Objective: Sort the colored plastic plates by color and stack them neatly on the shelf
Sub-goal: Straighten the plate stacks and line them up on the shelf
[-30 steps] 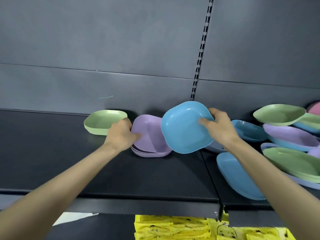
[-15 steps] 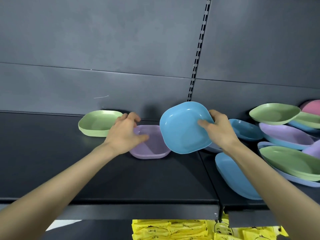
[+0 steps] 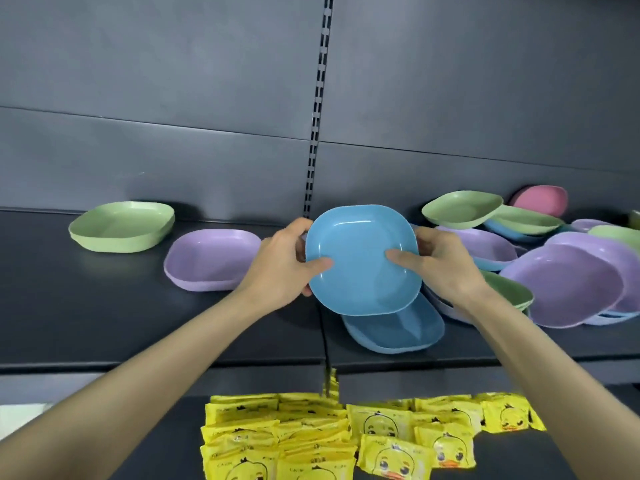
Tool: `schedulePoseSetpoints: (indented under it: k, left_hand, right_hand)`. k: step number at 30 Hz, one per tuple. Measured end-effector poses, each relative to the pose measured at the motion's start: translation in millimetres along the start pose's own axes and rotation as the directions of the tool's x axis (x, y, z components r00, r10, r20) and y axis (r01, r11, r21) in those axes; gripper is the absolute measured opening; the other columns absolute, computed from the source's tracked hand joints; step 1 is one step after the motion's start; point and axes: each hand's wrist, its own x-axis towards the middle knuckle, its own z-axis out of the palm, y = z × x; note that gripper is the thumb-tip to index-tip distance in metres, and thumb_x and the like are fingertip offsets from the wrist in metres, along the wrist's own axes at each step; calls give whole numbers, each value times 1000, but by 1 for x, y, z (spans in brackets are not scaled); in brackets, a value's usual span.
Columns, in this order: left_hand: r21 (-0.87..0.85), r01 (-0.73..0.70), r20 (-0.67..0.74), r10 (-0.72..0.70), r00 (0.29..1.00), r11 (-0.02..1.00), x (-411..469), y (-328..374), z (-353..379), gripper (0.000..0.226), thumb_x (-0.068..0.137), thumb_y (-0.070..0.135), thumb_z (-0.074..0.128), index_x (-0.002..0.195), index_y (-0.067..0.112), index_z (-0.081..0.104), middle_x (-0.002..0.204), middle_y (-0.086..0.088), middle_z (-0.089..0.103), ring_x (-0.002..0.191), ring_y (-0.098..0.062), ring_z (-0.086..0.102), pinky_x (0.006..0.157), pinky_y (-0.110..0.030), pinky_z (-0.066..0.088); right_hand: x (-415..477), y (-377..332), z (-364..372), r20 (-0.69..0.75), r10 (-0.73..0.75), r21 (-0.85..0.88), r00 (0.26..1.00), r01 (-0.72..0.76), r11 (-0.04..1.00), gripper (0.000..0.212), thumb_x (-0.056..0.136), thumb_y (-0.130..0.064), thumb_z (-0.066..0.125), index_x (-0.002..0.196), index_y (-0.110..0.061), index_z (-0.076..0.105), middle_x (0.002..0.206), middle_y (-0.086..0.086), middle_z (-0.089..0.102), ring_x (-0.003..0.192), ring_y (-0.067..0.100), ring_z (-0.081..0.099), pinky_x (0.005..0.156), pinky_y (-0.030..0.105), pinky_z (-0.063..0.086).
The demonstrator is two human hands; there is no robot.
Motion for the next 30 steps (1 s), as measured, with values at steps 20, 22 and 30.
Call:
schedulePoseSetpoints:
  k: [20,22,30]
  left_hand:
    - [256,278,-101,-261,960,926,-21,23,68,43,67,11,81,99,16,52,78,-7,66,53,-13,56,51,-23,47]
    - [295,285,-96,-269,958,912,-21,20,68,44,66,14,82,100,16,54,86,-6,64,63,-13,55,55,-21,44]
    - [268,320,-6,-330,944,909,-13,13,65,40,66,10,81,98,15,59,84,1,67,68,-13,59,69,-27,50]
  right_hand:
    - [12,47,-44,344,-195,-494,919,353,794,46,75,-22,75,118,-28,57,67,-13,47,84,19,48,73,32,44]
    - [14,47,-41,361,-193,-533,912,371,760,46,74,-24,75,117,-27,58,73,-12,48,91,22,50,73,31,41]
    - [22,46,-36,414,-121,-696,902,399,597,48,73,-37,75,117,-28,59,92,-5,45,95,22,36,83,34,29]
